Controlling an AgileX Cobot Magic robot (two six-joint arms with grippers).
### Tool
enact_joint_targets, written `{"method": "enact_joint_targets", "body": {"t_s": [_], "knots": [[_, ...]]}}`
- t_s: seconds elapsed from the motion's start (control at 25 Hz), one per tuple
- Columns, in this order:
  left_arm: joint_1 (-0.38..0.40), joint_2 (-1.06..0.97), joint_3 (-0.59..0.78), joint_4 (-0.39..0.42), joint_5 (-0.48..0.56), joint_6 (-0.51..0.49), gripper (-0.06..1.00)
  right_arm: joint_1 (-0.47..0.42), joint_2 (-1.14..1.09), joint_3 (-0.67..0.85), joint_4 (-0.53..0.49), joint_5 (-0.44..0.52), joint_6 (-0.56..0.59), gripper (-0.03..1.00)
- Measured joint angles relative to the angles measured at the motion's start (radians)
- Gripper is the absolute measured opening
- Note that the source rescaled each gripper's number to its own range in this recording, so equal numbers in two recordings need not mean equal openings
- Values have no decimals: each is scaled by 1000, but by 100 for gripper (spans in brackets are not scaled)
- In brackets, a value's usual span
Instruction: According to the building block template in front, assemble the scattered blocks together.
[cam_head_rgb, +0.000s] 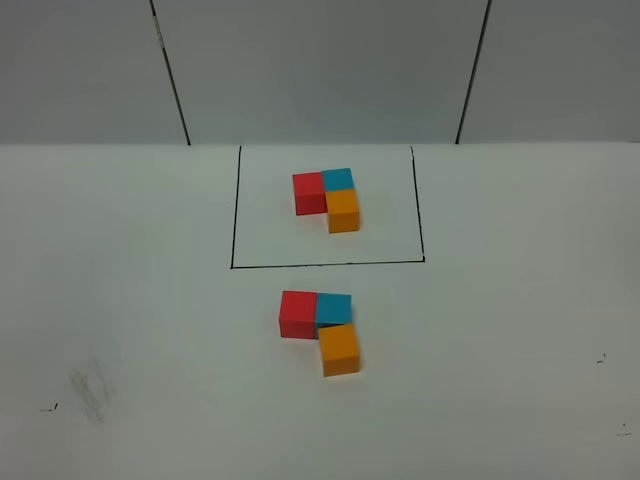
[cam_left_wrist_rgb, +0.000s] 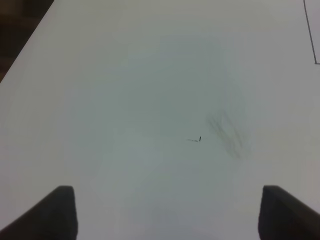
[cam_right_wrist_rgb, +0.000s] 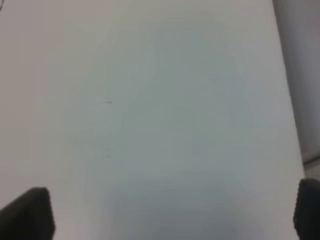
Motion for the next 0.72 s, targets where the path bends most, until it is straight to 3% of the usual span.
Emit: {"method": "enact_joint_targets", "body": {"t_s": [0.36, 0.72], "knots": [[0, 0, 0, 1, 0, 0, 100, 0, -127, 148, 149, -61, -64, 89], [0, 0, 0, 1, 0, 0, 100, 0, -229, 235, 166, -66, -76, 85]]}}
